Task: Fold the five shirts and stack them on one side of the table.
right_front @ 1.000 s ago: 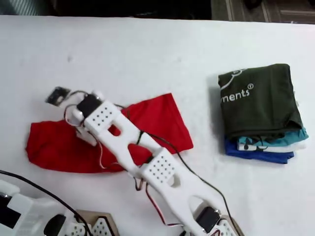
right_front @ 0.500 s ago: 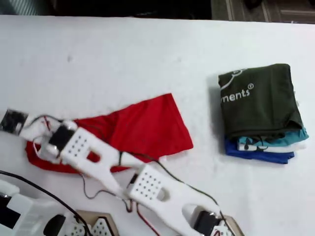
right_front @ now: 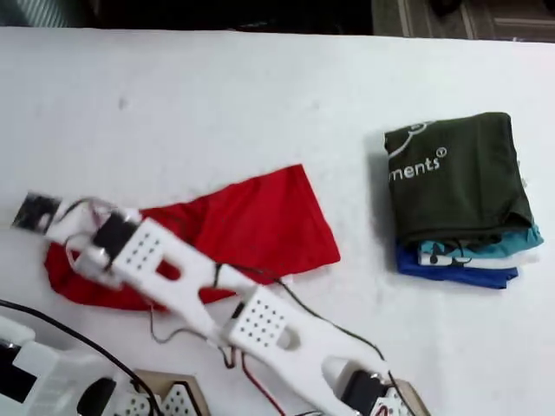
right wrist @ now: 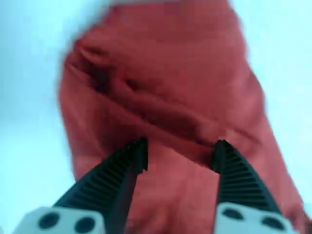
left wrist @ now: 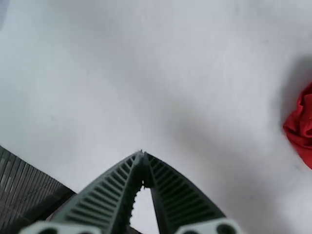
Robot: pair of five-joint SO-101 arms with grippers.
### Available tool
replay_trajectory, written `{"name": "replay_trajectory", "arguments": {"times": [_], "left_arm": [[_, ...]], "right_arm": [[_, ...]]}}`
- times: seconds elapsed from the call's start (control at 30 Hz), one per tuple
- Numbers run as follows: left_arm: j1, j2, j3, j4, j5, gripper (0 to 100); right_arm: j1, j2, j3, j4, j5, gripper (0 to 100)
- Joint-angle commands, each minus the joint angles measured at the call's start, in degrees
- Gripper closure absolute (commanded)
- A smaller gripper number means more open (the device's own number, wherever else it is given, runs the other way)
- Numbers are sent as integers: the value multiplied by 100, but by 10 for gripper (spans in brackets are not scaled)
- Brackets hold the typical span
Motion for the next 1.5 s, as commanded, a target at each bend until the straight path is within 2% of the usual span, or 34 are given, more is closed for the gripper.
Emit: {"name": "replay_trajectory", "arguments": {"times": [0.0,0.13,0.33,0.47,0.6,0.8,1.0,1.33,1.47], "left_arm": [[-4,-251,-167,-44,-35,972],[189,-277,-167,26,9,972],[734,-277,-167,387,44,972],[1508,-251,-167,492,536,972],[2536,-224,-70,431,624,972],[3749,-224,897,-413,985,972],[4022,-224,1653,-809,985,972],[4259,-215,1899,-862,958,972],[4268,224,1820,-862,949,972]], "right_arm": [[400,-532,-360,857,9,774],[954,-866,-343,813,0,775],[1367,-1288,-325,822,0,773],[2044,-1165,-316,822,0,776],[2747,-813,-316,822,35,776],[3459,-198,-316,831,44,776],[3767,-57,-229,831,53,776],[3793,-1270,1705,831,44,776],[3811,-1393,2233,804,44,776]]}}
